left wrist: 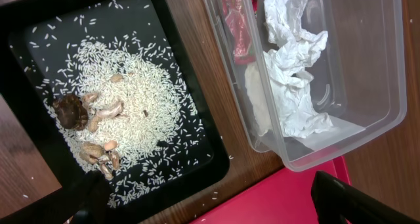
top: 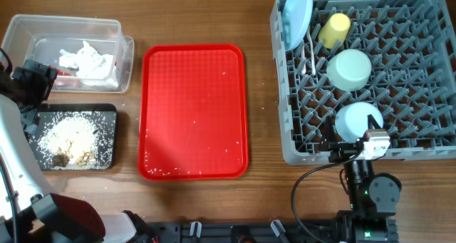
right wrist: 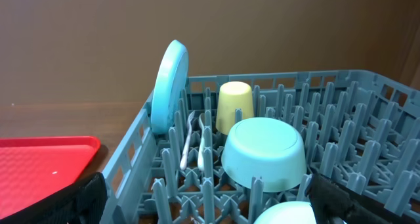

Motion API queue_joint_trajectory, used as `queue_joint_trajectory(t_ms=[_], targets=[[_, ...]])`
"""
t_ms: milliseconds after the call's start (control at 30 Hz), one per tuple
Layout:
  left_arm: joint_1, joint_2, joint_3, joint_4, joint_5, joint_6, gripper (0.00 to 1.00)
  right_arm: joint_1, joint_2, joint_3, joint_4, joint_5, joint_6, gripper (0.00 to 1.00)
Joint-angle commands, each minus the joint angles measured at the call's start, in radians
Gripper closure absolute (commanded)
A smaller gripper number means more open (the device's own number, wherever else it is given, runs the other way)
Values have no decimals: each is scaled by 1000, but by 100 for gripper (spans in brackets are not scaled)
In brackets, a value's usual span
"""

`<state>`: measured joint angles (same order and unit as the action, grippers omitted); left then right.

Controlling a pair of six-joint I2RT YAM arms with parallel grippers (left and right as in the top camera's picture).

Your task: Sort waste into correct bins and load items into the dishwasher rack

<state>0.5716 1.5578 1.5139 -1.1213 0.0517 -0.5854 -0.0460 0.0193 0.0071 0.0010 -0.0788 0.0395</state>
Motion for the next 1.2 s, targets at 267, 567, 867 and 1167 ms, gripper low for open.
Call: queue_joint_trajectory(t_ms=[267, 567, 867, 1167], targets=[[5, -2, 4, 2, 4, 2, 0, -5, -16, -2, 3, -9, -11, 0], [-14, -7, -25, -49, -41, 122, 0, -5, -16, -2, 3, -9, -11, 0], [-191, -182, -347, 212, -42, 380, 0, -5, -14, -2, 3, -9, -11, 0], [-338, -614, -832, 596, -39, 448, 0, -5, -14, -2, 3, -9, -12, 0]])
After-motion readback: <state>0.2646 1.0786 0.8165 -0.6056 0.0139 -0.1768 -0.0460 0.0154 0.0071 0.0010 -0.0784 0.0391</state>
